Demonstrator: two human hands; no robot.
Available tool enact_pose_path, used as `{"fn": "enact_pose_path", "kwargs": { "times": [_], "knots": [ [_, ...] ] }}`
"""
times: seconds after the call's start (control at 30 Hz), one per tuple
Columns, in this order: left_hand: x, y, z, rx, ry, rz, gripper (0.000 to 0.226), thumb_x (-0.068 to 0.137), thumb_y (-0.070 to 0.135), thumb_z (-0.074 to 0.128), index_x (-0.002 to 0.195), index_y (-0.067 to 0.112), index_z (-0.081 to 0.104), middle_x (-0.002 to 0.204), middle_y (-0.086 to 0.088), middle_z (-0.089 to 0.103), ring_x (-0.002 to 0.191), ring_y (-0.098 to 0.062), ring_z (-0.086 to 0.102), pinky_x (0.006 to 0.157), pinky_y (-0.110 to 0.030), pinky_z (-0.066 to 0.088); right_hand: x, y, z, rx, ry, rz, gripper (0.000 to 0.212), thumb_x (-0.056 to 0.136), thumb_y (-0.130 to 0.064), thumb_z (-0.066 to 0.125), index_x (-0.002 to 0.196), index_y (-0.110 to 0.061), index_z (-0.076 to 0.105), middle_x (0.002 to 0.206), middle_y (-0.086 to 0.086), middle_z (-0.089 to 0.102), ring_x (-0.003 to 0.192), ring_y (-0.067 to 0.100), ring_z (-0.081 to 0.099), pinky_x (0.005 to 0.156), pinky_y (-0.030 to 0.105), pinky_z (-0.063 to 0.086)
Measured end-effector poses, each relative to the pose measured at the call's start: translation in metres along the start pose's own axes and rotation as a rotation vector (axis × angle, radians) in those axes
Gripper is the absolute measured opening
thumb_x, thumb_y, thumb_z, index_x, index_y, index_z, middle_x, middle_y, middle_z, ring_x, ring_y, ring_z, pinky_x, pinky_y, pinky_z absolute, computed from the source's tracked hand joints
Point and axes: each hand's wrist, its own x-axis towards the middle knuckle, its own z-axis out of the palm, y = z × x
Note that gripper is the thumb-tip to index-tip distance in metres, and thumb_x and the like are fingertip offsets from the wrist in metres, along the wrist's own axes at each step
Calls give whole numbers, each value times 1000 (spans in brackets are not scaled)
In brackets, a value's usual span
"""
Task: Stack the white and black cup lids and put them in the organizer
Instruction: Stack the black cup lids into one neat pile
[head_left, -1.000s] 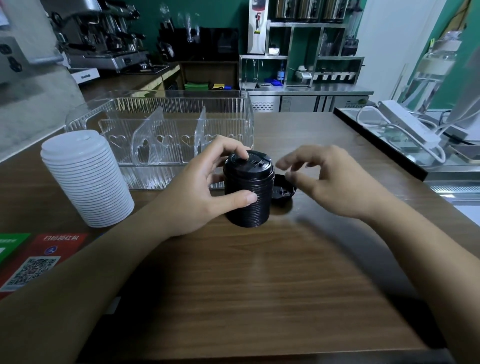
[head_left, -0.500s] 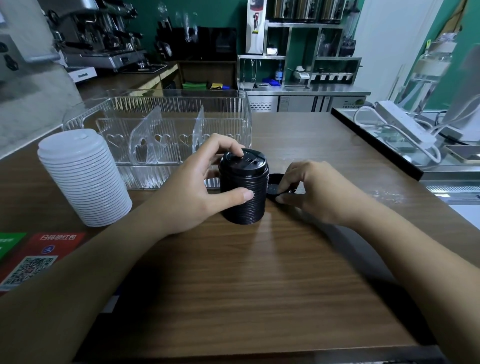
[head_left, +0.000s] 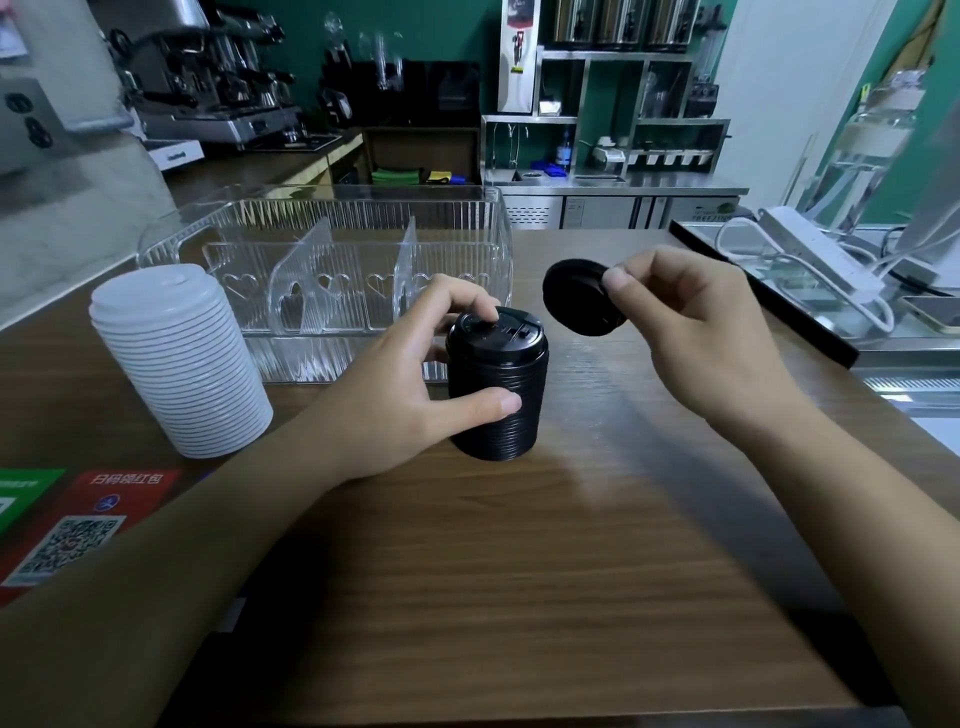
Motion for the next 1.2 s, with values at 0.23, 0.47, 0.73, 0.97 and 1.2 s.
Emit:
{"fn": "enact_pose_path", "kwargs": {
  "times": [0.23, 0.47, 0.73, 0.97, 1.2],
  "knots": [
    [-2, 10, 3, 29, 57, 12, 73, 97, 52, 88, 156, 33, 48, 156, 19, 58, 154, -10, 54, 132, -48, 42, 0, -12, 6, 612, -24, 113, 28, 112, -17, 63, 105, 9, 69, 92, 20, 55, 75, 19, 47, 76, 33, 42],
    [-6, 21, 9, 7, 115, 36, 106, 92, 33, 95, 176, 42, 30, 167, 19, 53, 163, -5, 44, 136, -52, 35, -3, -18, 10, 806, -205, 246, 23, 112, -20, 58, 115, 0, 69, 77, -4, 69, 69, 9, 58, 82, 33, 45],
    [-4, 20, 14, -10, 164, 167, 97, 88, 21, 99, 169, 29, 46, 165, 7, 58, 158, -24, 54, 131, -54, 42, -12, -24, 19, 791, -336, 237, 37, 112, -20, 58, 128, 12, 63, 114, 29, 60, 99, 35, 48, 91, 48, 39],
    [-3, 19, 13, 7, 228, 200, 85, 83, 29, 101, 156, 22, 57, 152, 4, 66, 146, -28, 62, 124, -55, 48, -17, -28, 18, 423, -176, -17, 29, 109, -26, 68, 102, 1, 74, 84, 4, 70, 80, 18, 59, 84, 39, 50],
    [-2, 17, 10, 29, 249, 191, 78, 86, 38, 98, 151, 20, 60, 147, 6, 69, 143, -27, 65, 121, -57, 49, -21, -29, 21, 153, -109, -224, 36, 103, -32, 77, 133, -13, 73, 124, -2, 78, 118, 22, 73, 100, 51, 58]
  ]
}}
